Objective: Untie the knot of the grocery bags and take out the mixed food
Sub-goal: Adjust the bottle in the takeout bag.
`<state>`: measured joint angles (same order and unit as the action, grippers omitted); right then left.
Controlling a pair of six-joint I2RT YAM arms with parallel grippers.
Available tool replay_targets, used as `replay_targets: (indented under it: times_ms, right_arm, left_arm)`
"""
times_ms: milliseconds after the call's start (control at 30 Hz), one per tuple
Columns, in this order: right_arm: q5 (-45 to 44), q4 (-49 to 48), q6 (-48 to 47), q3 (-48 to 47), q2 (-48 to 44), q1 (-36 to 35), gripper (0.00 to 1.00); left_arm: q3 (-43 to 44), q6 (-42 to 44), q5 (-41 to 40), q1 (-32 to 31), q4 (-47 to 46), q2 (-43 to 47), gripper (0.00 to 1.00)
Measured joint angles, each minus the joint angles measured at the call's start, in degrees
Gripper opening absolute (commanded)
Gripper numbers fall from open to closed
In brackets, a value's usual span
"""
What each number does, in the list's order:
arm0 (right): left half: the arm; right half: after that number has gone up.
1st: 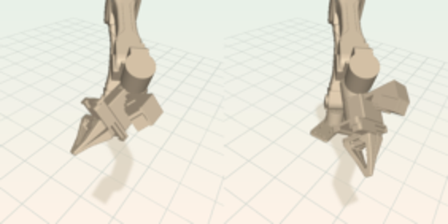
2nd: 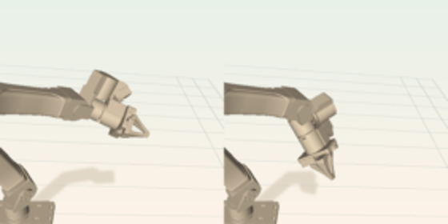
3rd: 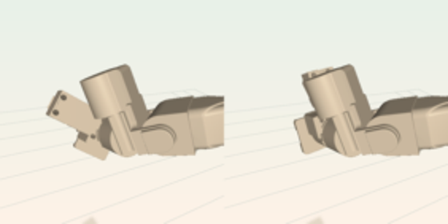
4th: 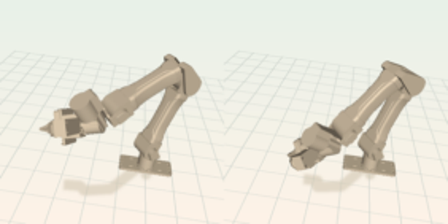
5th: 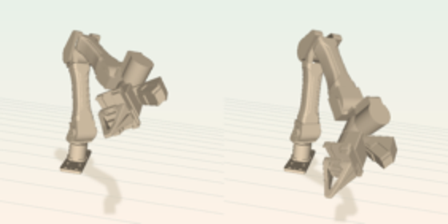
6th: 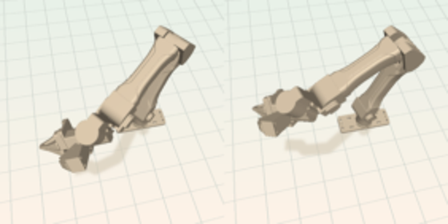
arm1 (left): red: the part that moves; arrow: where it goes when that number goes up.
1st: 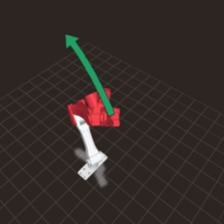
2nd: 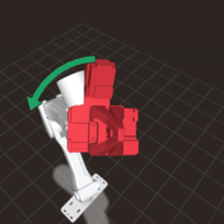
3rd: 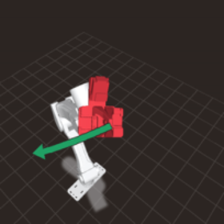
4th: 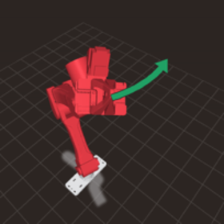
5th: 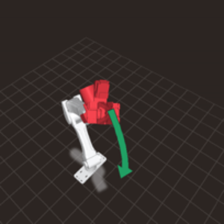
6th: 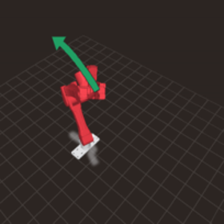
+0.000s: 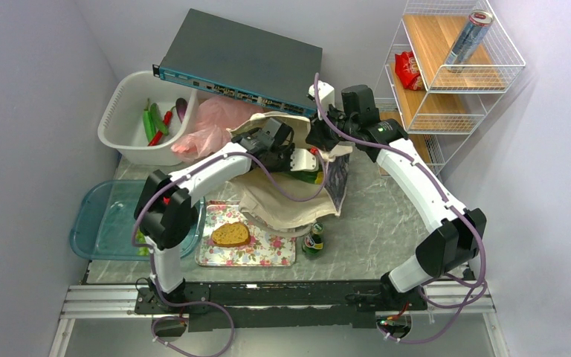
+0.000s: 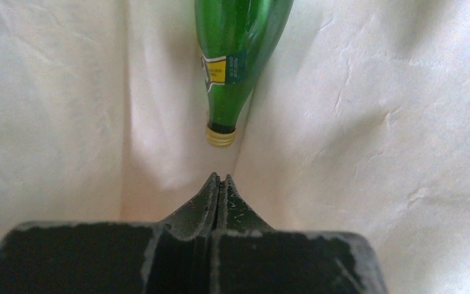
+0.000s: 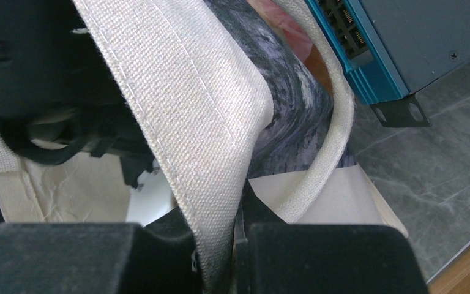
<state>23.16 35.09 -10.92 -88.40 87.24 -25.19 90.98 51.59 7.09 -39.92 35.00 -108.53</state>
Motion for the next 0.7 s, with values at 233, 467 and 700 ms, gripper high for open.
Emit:
replay_targets:
  times_ms: [233,467,700]
  right_arm:
    - [0.13,0.04,-0.02,0.04,0.00,-0.02,0.00]
    - [-0.48,0.72,-0.31,0.04,0.46,0.26,0.00]
    - [-2.38,1.84,-1.33,0.07,0.83,1.11,0.00]
  left_arm:
    - [-0.74,2.25,-0.02,-0.31,0.31,2.36,0.44]
    - [-0.52,3.39,3.28,0.59,-5.03,-2.21,0.78]
    - [4.81,4.66,7.15,1.95,-7.04,-10.64,0.90]
